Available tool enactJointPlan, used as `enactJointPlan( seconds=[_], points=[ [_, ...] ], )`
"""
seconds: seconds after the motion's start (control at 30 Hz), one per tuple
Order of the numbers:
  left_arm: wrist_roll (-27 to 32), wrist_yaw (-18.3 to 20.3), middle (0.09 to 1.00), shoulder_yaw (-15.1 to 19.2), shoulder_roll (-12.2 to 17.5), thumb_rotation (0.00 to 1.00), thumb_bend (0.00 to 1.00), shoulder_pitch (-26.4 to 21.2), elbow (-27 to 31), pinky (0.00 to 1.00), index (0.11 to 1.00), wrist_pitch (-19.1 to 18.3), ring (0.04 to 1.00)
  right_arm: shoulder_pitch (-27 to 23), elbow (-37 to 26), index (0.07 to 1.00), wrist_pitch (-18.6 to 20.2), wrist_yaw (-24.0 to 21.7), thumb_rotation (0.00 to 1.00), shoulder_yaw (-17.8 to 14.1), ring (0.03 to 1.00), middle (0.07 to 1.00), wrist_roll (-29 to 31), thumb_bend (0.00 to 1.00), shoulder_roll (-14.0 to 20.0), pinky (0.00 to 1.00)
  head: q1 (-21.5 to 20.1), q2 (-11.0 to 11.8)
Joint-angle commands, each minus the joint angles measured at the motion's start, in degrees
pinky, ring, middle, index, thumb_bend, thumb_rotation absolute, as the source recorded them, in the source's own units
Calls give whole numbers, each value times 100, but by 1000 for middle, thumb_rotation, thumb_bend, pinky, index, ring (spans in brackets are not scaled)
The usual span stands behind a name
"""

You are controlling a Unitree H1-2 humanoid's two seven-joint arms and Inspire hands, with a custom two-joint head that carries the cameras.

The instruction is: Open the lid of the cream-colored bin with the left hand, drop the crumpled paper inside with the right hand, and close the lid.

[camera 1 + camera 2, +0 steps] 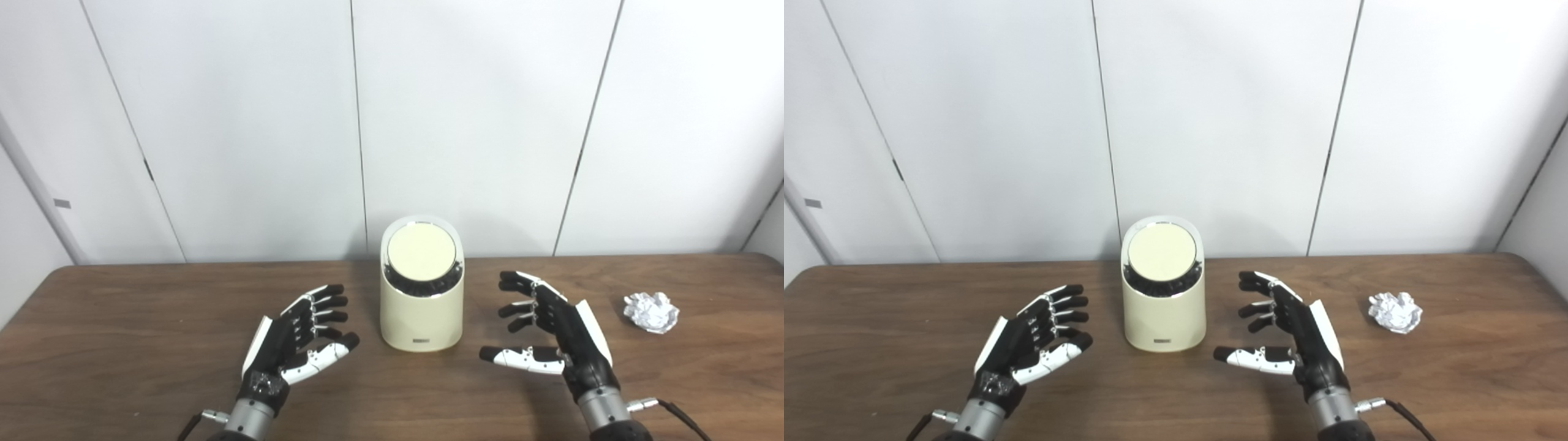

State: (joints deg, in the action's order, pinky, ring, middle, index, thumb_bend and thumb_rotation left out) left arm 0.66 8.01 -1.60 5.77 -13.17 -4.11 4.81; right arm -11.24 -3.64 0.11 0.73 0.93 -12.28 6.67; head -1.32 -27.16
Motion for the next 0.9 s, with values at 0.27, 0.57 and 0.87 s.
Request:
enactJointPlan(
  seconds=[0.27, 0.57, 0.87],
  points=[
    [14, -1, 770, 2, 24, 239, 729, -176, 144, 686, 841, 209, 759, -129, -187, 773, -196, 61, 77, -5, 610, 773, 9, 790, -21, 488, -11, -4],
    [-277, -259, 804, -7, -103, 276, 766, -133, 342, 674, 839, 103, 773, -64, -221, 774, -183, 44, 84, 11, 616, 775, 10, 789, -31, 510, -55, 141],
    [-1290, -757, 898, -151, -301, 337, 797, -545, 824, 824, 896, -373, 890, -20, -257, 775, -171, 46, 71, -4, 612, 778, 20, 786, -20, 487, -16, 172]
  ],
)
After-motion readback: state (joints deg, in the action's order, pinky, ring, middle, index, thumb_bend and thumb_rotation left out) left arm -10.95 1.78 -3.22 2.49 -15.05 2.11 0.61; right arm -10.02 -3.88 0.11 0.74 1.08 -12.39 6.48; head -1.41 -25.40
